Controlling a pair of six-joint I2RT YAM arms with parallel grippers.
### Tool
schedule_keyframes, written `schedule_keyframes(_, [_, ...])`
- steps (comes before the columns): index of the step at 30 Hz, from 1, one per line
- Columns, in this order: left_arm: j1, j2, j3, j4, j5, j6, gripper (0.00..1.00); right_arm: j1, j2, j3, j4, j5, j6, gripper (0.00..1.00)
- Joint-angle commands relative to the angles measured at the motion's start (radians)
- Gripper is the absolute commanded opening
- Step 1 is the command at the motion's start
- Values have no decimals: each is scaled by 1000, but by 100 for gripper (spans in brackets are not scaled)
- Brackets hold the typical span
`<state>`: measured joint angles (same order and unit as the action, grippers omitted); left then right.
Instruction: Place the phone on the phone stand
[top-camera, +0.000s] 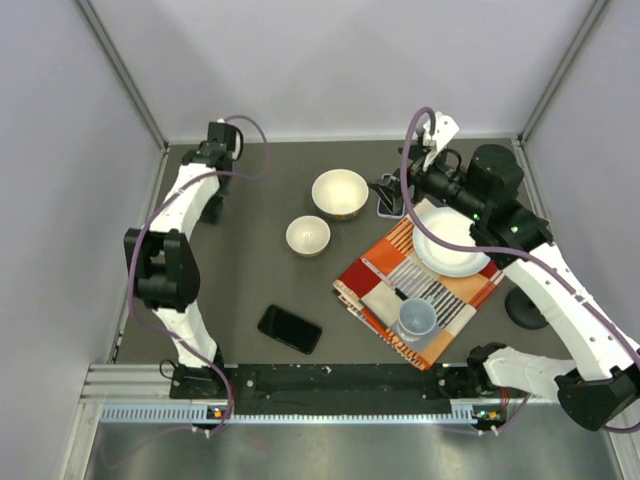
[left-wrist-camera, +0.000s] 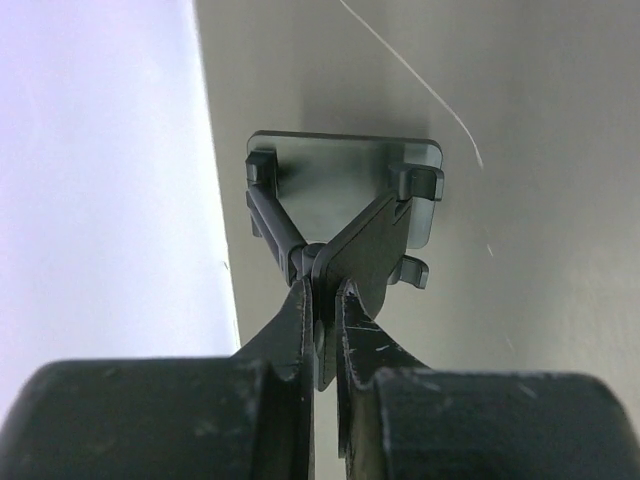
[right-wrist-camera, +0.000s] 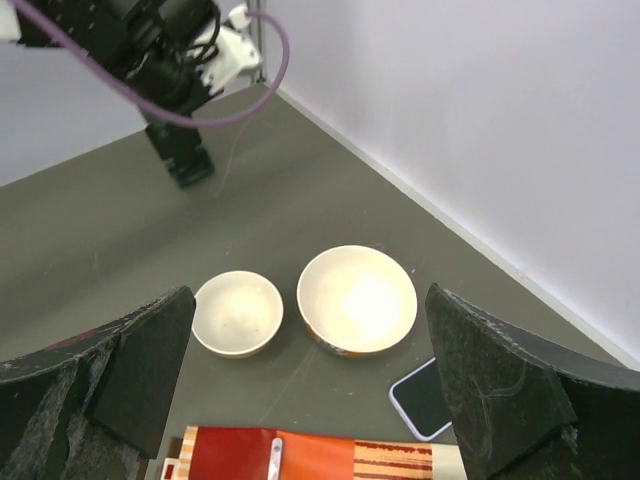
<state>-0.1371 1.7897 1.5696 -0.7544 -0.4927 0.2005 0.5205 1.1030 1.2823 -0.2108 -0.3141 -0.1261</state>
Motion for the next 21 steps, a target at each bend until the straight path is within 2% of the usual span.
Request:
schedule_keyframes(1, [94,108,199,53,20,86,0,10,12,-11,36,-3,-18,99])
schedule_keyframes(4, [117,174,266,32,31,134,0,30,15,-14,42,1,-36,99])
schedule_keyframes(7, [129,189,262,67,32,177,0,56,26,-12,42,-9,-63,99])
schedule_keyframes(14, [235,194,273,26,293,162,0,64,49,-3,54,0,-58,99])
schedule_keyframes(21, [291,132,233,26,361,151,0,64,61,-1,60,-13,-56,99])
